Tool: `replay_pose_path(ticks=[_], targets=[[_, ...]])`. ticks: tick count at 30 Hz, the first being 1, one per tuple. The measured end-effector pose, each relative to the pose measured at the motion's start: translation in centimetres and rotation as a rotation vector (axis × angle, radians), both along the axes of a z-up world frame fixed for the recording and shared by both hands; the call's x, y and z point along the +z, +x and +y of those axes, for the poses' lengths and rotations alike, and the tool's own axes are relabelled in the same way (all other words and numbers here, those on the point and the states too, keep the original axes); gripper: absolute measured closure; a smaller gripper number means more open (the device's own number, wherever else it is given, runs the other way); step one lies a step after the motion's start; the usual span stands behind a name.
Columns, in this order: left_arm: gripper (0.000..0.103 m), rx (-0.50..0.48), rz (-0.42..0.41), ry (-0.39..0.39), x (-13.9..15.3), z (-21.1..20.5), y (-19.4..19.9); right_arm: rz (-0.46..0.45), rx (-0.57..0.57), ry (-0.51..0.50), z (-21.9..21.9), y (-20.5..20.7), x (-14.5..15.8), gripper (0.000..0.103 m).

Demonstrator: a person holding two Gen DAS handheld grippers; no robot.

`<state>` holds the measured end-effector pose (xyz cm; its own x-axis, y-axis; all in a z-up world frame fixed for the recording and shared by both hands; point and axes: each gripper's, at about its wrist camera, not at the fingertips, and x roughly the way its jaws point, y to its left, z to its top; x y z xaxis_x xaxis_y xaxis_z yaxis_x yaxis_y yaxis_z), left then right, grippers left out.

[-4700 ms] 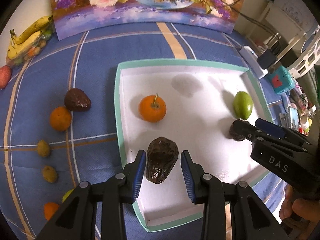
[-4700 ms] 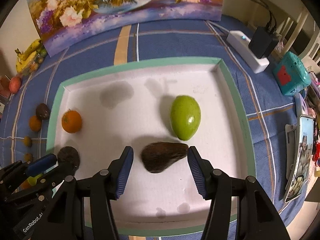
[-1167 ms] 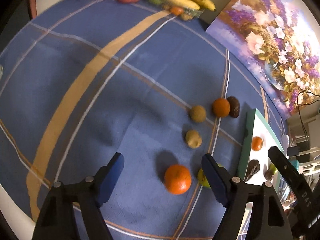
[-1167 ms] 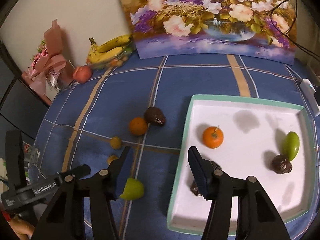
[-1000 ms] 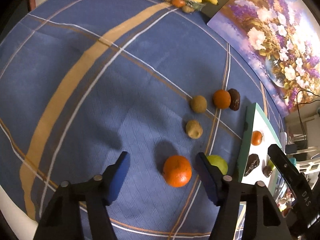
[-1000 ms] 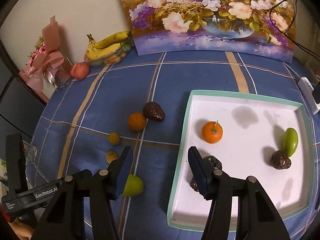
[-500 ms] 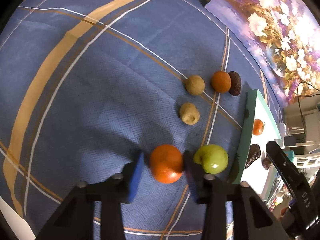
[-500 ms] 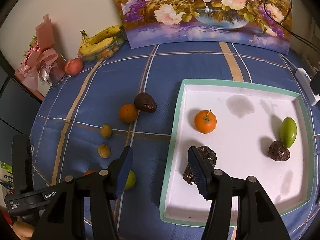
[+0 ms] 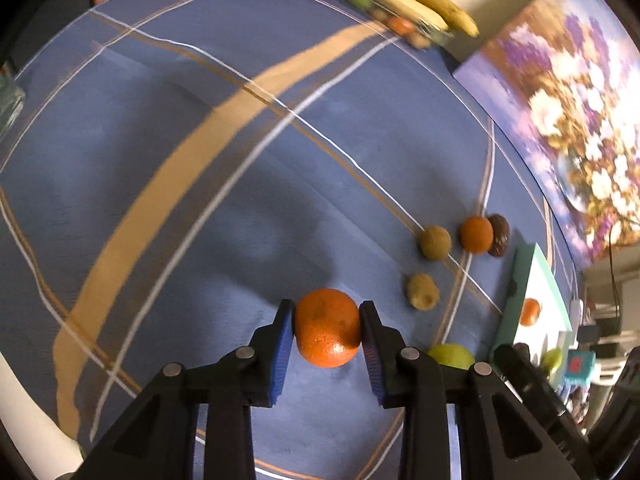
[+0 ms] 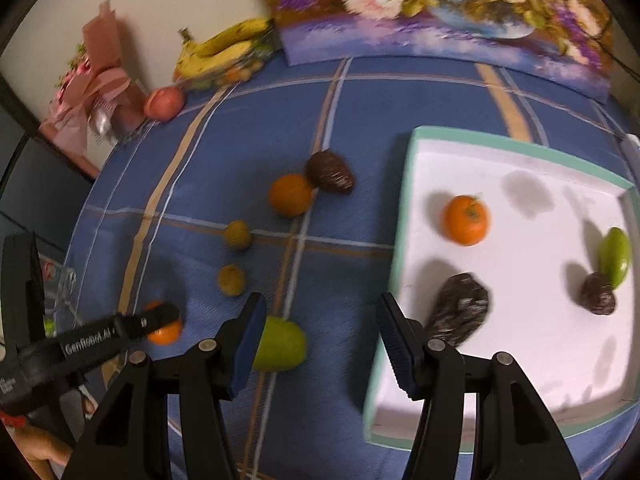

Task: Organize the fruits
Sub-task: 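Grasp a tangerine with the left tool while the right tool grasps the large green fruit, then carry the tangerine with the left tool while the right tool carries the green fruit over the tray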

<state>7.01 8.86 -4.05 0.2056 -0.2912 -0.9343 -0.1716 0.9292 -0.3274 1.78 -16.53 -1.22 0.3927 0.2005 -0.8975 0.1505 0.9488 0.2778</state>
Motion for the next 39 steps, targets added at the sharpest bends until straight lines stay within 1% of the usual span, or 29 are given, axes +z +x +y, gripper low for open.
replay_pose_path(ticks=[4,7,13,15,16,23,29,30,31,35,39], targets=[[0.068,0.038,0.003,-0.015,-0.1,1.3,0.0,0.027,0.056,0.005,1.7,0.4,-0.7,0.044],[0.068,0.044,0.001,-0.018,-0.1,1.9,0.1,0.042,0.091,0.009,2.8,0.5,-1.2,0.044],[0.068,0.05,-0.004,-0.022,-0.1,1.6,0.0,0.072,0.131,-0.017,4.4,0.6,-2.0,0.044],[0.068,0.048,0.0,-0.02,-0.1,1.8,-0.2,0.083,0.139,-0.029,4.5,0.6,-2.3,0.044],[0.068,0.051,0.003,-0.021,-0.3,1.1,0.0,0.089,0.141,-0.038,4.6,0.6,-2.5,0.044],[0.068,0.054,0.011,-0.015,-0.8,0.7,0.2,0.13,0.162,-0.075,5.1,0.6,-3.9,0.044],[0.068,0.06,0.015,-0.015,-1.3,0.4,0.2,0.128,0.175,-0.098,5.4,0.5,-3.9,0.044],[0.068,0.06,0.013,-0.014,-1.3,0.3,0.2,0.126,0.175,-0.1,5.5,0.5,-3.9,0.048],[0.068,0.059,0.013,-0.014,-1.3,0.3,0.2,0.124,0.178,-0.103,5.5,0.5,-3.8,0.05],[0.068,0.059,0.008,-0.016,-1.3,0.2,0.1,0.116,0.183,-0.1,6.1,0.8,-3.8,0.051],[0.068,0.053,-0.004,-0.03,-0.9,0.0,0.2,0.083,0.172,-0.091,5.5,0.7,-2.6,0.051]])
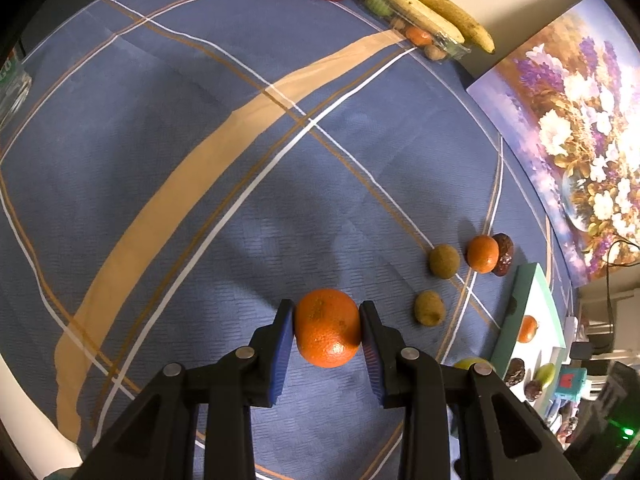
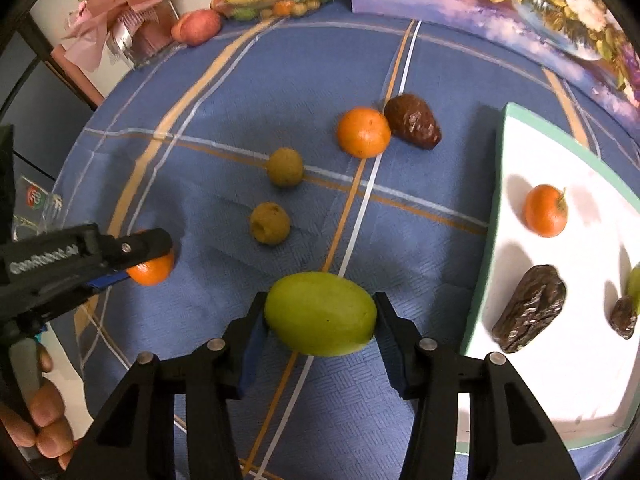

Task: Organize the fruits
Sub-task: 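Carry the tangerine with the left tool while the right tool carries the green fruit over the tray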

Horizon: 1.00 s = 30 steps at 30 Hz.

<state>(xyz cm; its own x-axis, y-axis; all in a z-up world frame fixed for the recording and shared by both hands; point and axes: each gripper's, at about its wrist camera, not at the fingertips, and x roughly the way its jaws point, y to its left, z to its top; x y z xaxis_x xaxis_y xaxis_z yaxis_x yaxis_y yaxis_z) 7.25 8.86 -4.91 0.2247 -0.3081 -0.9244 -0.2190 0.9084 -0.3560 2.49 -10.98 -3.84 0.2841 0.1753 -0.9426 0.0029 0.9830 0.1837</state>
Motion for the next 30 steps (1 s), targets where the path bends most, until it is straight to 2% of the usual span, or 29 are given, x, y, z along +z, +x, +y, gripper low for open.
replay_pose_path(ticks=[10,19,30], targets=[[0.068,-0.051,-0.103,-0.007,2.6,-1.6,-0.1,-0.099,-0.078,0.029,-2.5,-0.7,4.0,0.051],[0.068,-0.133,-0.149,-0.021,4.0,-4.0,-0.7,-0.123,-0.192,0.043,-6.6,-1.5,5.2,0.05],[0.068,-0.293,-0.17,-0.042,4.7,-10.1,-2.4,-0.135,-0.387,-0.003,-14.3,-4.0,5.8,0.05]])
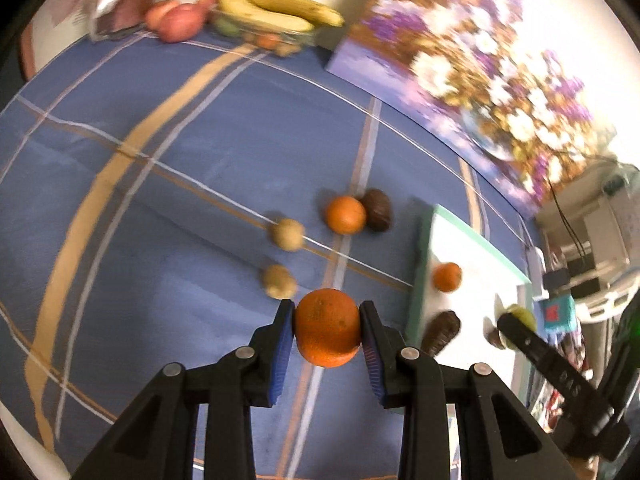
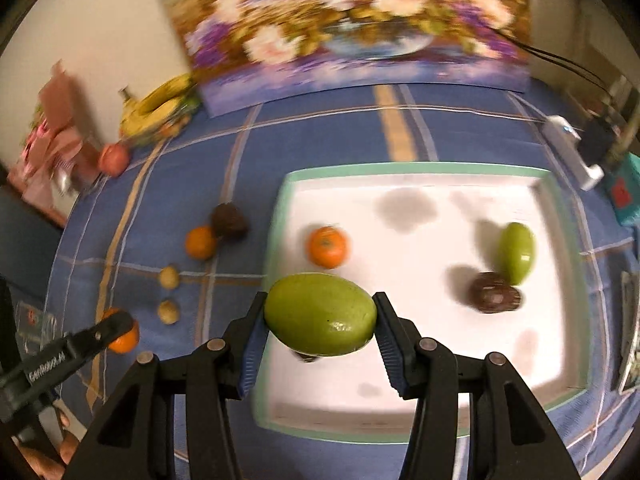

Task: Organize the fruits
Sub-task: 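Carry the tangerine with the left tool while the right tool carries the green fruit over the tray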

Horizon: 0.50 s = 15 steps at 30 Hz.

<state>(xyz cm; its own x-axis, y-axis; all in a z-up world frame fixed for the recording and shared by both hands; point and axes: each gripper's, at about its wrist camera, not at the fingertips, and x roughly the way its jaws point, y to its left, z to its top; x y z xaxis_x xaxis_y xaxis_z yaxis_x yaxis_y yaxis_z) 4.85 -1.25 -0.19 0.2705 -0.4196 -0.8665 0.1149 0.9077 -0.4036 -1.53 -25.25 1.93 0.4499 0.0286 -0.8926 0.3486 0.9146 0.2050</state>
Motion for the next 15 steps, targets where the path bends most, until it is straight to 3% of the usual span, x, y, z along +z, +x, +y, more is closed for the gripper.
replay_pose_path(ticks=[8,15], targets=[[0.068,-0.173,-0.03,0.018,0.6,-6.2,-2.3,-0.008,-0.145,-0.004,-5.6,-3.0,-0.1,0.05],[0.068,-0.332,-0.069,0.082,0.4,-11.5,-4.9,-0.028,-0.223,-0.025,-8.5,-5.2,0.8,0.05]])
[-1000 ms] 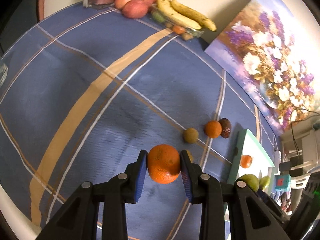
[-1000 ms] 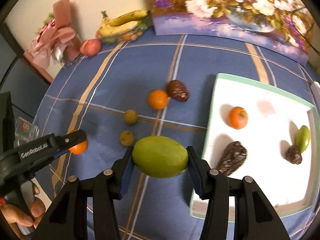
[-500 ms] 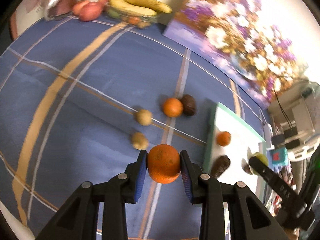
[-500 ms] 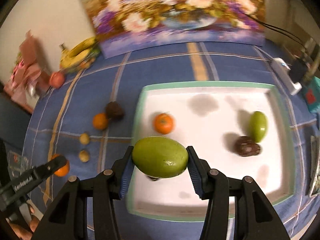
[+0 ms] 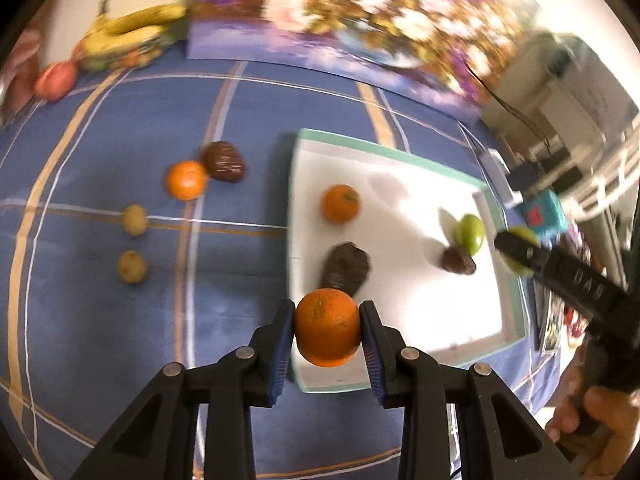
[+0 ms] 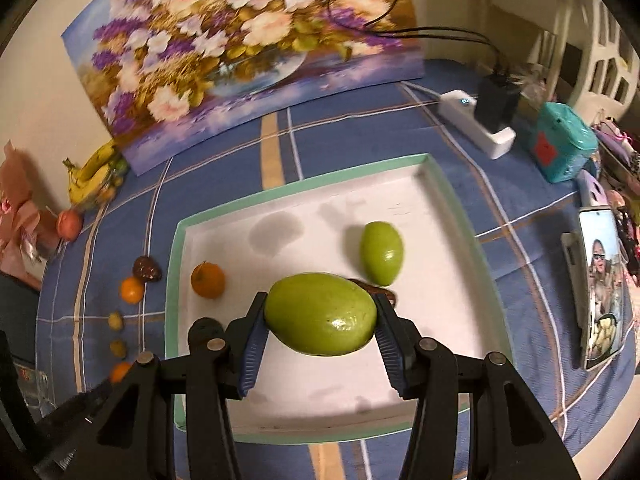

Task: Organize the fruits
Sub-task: 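Carry the tangerine with the left tool while the right tool carries the green fruit over the tray, then lower and open the right tool to release the green fruit while the left tool releases the tangerine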

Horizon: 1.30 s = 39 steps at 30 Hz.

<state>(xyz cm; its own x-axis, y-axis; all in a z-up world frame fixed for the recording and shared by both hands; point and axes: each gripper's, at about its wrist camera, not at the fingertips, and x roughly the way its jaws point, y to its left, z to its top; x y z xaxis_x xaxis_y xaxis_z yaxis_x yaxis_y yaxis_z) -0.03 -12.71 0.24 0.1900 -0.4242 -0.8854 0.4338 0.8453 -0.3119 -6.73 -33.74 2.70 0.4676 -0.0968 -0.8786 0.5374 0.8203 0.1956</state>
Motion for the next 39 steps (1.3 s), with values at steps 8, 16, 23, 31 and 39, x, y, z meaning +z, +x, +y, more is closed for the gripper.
replay_pose_path(ticks=[8,16,23,31,39], targets=[[0.068,-0.086,-0.022,0.053,-0.9,-2.7,-1.4,-0.011,-0.016,-0.029,-0.6,-0.5,0.6,0.05],[0.068,-0.087,-0.005,0.094,-2.6,-3.3,-1.0,0.003,-0.017,-0.036,-0.8,-0.9,0.4,0.05],[0.068,-0.093,0.011,0.121,-3.9,-3.7,-1.1,0.083,-0.008,-0.021,-1.1,-0.5,-1.9,0.05],[0.068,-0.092,0.037,0.151,-5.0,-4.1,-1.1,0.169,0.041,0.015,-0.7,0.2,-4.6,0.05],[0.068,-0.089,0.045,0.157,-5.5,-4.6,-1.1,0.256,0.055,0.02,-0.6,0.4,-7.0,0.05]])
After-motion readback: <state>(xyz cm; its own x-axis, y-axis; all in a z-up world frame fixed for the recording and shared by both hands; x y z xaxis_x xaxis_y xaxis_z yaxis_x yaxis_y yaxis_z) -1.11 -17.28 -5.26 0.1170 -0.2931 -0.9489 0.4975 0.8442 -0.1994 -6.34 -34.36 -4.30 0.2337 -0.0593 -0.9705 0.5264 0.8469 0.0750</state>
